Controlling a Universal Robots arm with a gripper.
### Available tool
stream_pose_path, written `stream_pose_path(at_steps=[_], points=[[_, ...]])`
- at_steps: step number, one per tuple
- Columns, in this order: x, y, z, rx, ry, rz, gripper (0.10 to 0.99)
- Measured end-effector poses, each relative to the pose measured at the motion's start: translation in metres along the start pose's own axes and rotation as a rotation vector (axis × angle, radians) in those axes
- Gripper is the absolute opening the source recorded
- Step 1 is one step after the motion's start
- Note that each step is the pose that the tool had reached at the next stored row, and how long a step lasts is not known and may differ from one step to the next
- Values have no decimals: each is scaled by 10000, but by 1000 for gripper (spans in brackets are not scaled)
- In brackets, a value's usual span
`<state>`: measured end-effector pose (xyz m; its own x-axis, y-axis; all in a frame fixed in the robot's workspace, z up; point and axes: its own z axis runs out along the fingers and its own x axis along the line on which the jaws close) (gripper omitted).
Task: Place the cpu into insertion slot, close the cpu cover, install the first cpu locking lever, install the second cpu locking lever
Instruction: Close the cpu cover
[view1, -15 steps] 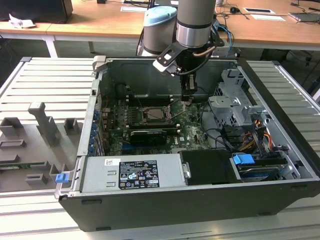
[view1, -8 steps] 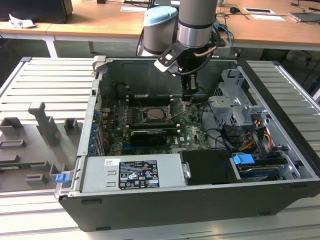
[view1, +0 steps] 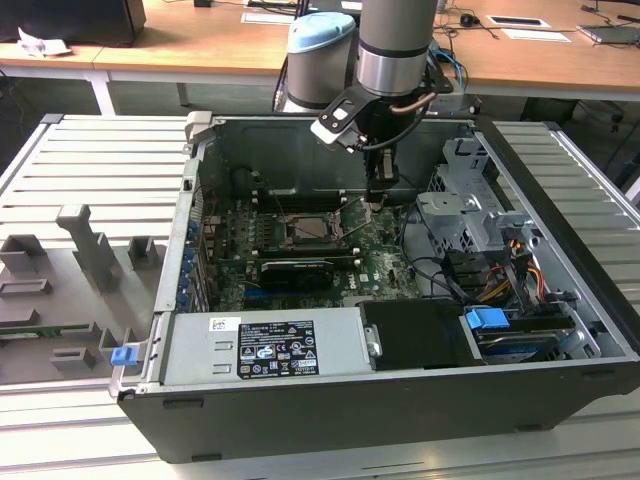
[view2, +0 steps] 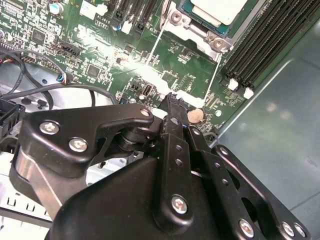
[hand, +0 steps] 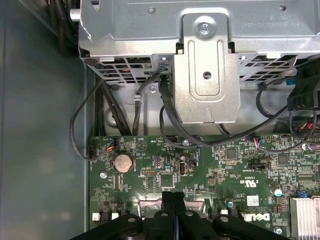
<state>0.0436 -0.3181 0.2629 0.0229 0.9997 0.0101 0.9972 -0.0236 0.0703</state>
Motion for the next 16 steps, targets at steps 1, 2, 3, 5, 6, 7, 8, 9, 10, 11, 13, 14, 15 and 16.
stream_pose_path(at_steps=[1, 2, 3, 5, 6, 7, 8, 9, 10, 11, 13, 14, 15, 16], points=[[0, 2, 0, 0, 0, 0, 106], [0, 6, 1, 0, 0, 0, 106], [0, 10, 1, 0, 0, -1, 106], [0, 14, 1, -1, 0, 0, 106], [0, 18, 1, -1, 0, 0, 106], [0, 20, 2, -1, 0, 0, 106], [0, 24, 2, -1, 0, 0, 106], [1, 26, 2, 0, 0, 0, 106], [1, 29, 2, -1, 0, 0, 106], [1, 33, 3, -1, 0, 0, 106], [1, 39, 3, -1, 0, 0, 106], [1, 43, 4, -1, 0, 0, 106], [1, 46, 4, 0, 0, 0, 106], [1, 48, 4, 0, 0, 0, 106]])
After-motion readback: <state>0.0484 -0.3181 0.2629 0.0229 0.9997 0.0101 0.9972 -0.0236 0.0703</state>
